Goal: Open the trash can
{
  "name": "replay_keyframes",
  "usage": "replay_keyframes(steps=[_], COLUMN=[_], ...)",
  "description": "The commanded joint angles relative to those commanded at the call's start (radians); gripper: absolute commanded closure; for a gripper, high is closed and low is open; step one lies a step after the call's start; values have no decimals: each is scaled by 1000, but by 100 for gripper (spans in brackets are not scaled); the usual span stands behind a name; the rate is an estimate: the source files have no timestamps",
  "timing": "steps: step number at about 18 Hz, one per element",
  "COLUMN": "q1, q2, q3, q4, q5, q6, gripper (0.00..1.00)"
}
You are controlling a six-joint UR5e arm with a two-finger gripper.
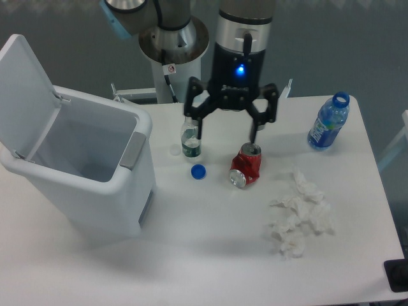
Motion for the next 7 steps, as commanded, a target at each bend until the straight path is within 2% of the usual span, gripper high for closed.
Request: replay_keyframes(steps=[3, 7], q1=[5, 12], q2=[-3, -5], q3=[-2, -5], q4=[-2, 6], q5=[75, 97], q6=[144, 168], gripper=[0, 0])
